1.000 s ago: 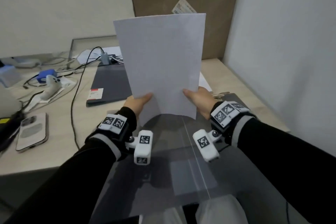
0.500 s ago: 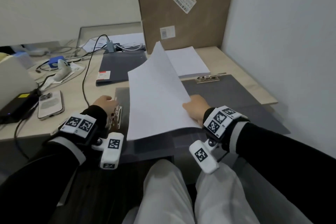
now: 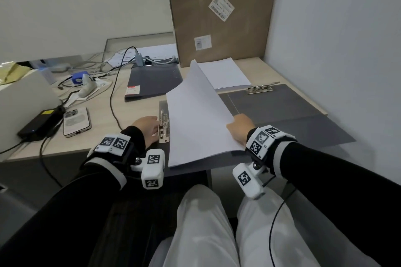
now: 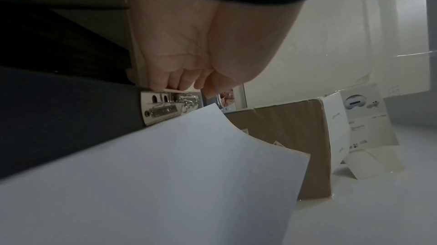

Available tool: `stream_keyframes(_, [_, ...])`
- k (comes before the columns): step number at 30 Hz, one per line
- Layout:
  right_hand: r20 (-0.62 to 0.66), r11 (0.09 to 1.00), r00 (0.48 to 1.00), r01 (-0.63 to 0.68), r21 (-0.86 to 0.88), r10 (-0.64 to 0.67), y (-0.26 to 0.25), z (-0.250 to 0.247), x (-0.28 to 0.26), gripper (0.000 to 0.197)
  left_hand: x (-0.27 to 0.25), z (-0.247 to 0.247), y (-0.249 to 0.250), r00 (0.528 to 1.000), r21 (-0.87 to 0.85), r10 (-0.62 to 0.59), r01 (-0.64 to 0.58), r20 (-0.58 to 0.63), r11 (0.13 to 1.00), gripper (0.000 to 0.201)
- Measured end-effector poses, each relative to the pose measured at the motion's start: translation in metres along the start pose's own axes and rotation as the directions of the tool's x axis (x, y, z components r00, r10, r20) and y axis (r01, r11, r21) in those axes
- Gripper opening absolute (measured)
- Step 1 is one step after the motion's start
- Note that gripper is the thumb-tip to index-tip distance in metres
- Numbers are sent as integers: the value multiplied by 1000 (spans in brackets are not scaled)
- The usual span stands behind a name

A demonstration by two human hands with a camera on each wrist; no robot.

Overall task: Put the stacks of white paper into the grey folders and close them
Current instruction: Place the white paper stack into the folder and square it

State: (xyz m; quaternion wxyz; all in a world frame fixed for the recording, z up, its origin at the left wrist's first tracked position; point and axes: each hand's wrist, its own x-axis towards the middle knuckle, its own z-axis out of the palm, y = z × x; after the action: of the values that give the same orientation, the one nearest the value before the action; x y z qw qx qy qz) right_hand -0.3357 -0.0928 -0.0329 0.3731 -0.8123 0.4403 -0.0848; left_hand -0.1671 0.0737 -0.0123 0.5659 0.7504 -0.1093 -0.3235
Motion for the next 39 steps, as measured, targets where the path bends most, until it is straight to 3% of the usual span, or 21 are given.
stream_keyframes(8, [-29, 999, 999, -34, 21, 35, 17, -19, 2, 24, 12, 18, 2, 998, 30, -22, 20, 64, 999, 45])
stream_keyframes(12, [-43, 999, 998, -48, 24, 49, 22, -23, 5, 28, 10, 22, 1, 994, 74, 6, -15, 113, 997, 27])
stream_keyframes(18, [-52, 998, 997, -52, 30, 54, 24, -21, 6, 12, 18, 20, -10, 971, 123, 51, -81, 232, 989, 39])
stream_keyframes(22, [-52, 997, 996, -70, 40, 72, 25, -16, 6, 30, 19, 19, -11, 970, 182, 62, -106, 235, 977, 45])
stream_keyframes(30, [-13, 998, 999, -38, -44, 38, 24, -14, 2, 30, 17, 16, -11, 966, 157, 53, -95, 252, 983, 50])
stream_keyframes(37, [-23, 994, 999, -26, -108, 24, 19, -10, -3, 23, 5, 24, -5, 968, 389, 84, -173, 237, 905, 43])
stream_keyframes(39, [-22, 993, 1000, -23, -112, 21, 17, -9, -4, 14, 4, 28, -1, 974, 538, 75, -181, 213, 823, 63])
